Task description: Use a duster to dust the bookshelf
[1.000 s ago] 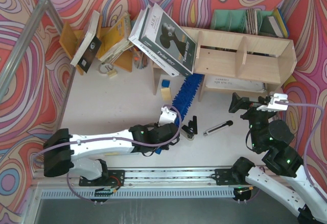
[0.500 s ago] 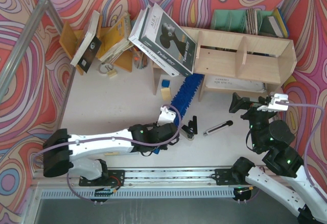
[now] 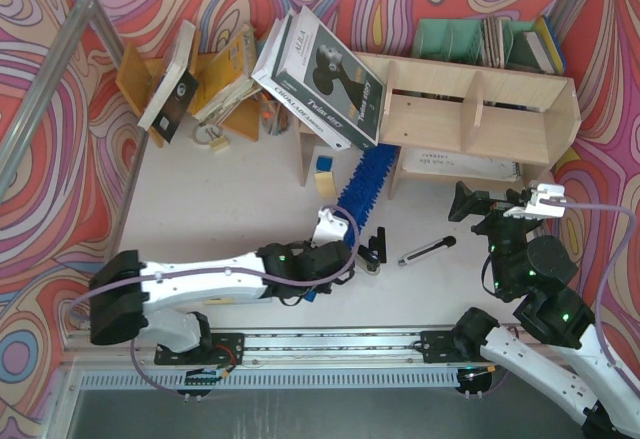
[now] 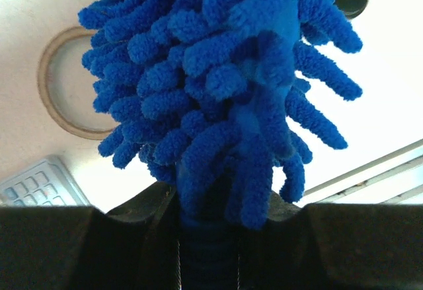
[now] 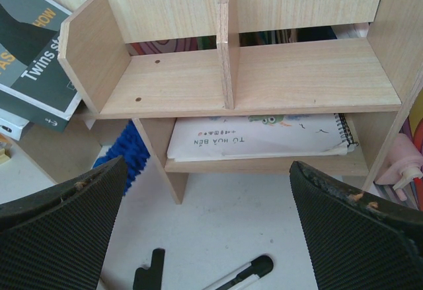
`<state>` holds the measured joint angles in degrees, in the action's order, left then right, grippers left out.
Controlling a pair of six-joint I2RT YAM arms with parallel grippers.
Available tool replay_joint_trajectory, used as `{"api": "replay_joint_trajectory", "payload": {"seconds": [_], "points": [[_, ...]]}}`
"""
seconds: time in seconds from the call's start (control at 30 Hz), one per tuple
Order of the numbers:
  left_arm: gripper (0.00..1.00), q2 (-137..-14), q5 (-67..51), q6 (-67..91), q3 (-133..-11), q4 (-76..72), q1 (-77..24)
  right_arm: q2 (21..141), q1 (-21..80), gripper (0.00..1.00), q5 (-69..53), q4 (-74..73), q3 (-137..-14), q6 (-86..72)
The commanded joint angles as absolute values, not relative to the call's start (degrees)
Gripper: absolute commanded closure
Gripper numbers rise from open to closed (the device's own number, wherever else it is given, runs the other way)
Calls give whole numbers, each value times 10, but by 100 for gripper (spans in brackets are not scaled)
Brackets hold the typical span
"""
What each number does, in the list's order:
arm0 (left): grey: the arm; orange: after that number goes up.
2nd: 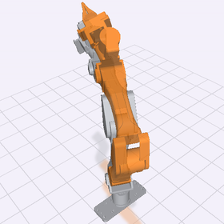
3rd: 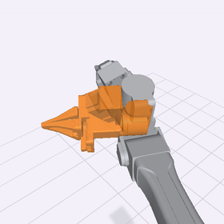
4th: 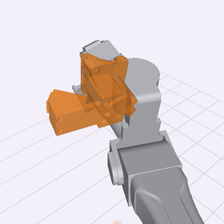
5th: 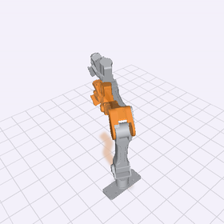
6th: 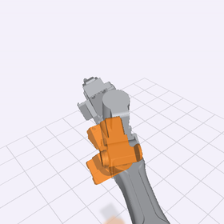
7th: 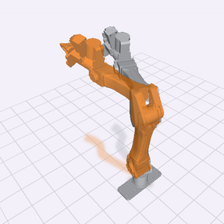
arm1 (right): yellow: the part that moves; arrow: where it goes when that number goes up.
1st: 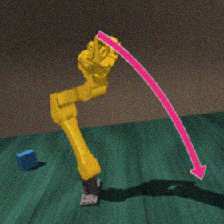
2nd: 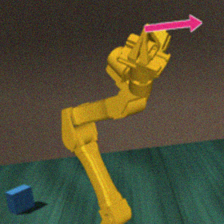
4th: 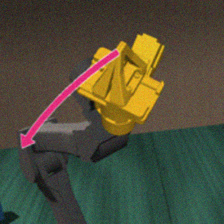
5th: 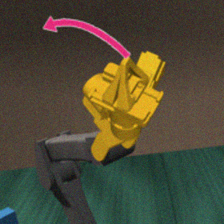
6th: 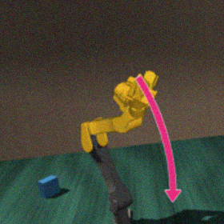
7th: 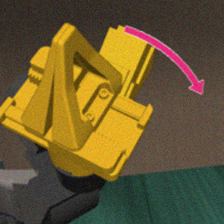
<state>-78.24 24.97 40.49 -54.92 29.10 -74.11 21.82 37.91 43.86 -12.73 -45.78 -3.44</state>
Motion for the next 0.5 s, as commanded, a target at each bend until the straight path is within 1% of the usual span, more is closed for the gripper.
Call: {"api": "replay_joint_trajectory", "payload": {"seconds": [0.0, 0.1, 0.2, 0.47], "points": [[100, -840, 222, 409, -569, 278, -743, 216, 381, 1, 442, -123, -457, -33], [100, -856, 219, 407, -575, 279, -743, 215, 381, 1, 441, -120, -456, -31], [100, -844, 230, 400, -579, 285, -743, 215, 382, 1, 441, -122, -456, -32], [100, -738, 288, 399, -567, 302, -743, 204, 381, 1, 442, -123, -455, -33]]}}
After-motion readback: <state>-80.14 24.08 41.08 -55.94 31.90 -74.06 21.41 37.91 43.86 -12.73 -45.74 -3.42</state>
